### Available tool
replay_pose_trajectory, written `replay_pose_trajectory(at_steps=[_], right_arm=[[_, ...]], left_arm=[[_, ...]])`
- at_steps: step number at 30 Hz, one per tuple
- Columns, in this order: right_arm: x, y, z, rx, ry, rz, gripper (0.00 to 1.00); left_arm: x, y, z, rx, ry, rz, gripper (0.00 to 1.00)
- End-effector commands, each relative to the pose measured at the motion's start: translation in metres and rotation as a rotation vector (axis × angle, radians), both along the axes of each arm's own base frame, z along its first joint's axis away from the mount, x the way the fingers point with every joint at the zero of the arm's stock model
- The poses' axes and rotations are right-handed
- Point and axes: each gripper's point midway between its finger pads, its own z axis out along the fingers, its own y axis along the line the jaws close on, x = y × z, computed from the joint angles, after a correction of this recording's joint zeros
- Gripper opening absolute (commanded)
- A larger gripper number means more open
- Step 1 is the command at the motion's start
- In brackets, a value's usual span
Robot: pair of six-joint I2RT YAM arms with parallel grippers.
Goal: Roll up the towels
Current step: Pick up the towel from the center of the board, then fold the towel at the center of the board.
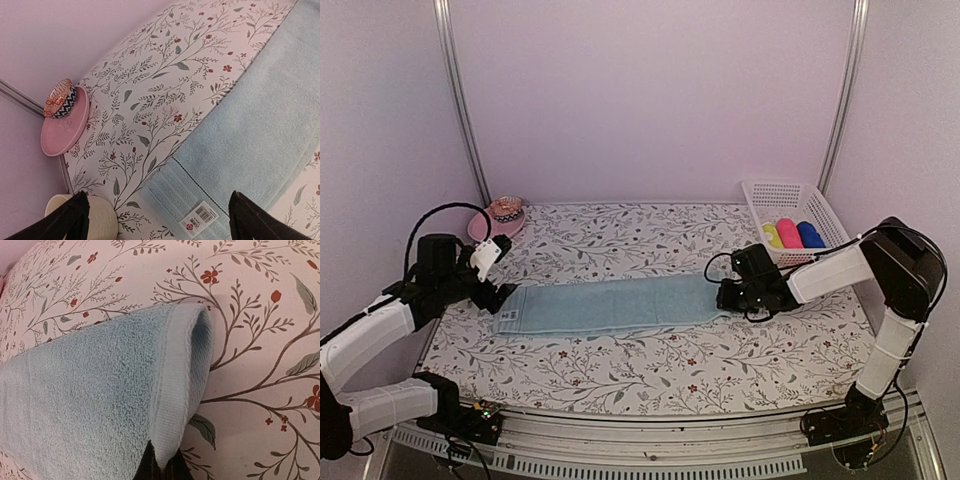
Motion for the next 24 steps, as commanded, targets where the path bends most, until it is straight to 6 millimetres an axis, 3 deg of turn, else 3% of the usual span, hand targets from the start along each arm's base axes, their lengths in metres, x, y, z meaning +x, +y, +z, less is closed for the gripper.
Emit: replay_pose_trajectory(at_steps=[1,6,11,15,18,24], right_arm=[[-0.026,-0.024,-0.026,-0.084,0.11,-0.03,0.02],[-0.026,-0.038,0.031,-0.031,0.007,-0.063,0.02],[-0.032,-0.083,0.091,0.037,-0.108,-0.153,0.02],[-0.038,-0.111,0.124,0.041,-0.179,-0.196,0.02],[-0.038,-0.101,0.134,0.062,-0.191,-0.138,0.02],[-0.036,-0.031,0.145,0.107,-0.216,0.091,0.02]], left_arm=[[0.001,0.001,0.003,-0.019,-0.02,0.005,0.97],[0.002,0.002,0.001,-0.016,-0.017,0.007,0.97],[0.002,0.003,0.001,-0.015,-0.015,0.012,0.97],[0.002,0.002,0.002,-0.019,-0.013,0.011,0.97],[0.002,0.002,0.001,-0.019,-0.01,0.011,0.97],[0.003,0.003,-0.003,-0.015,0.001,0.015,0.97]])
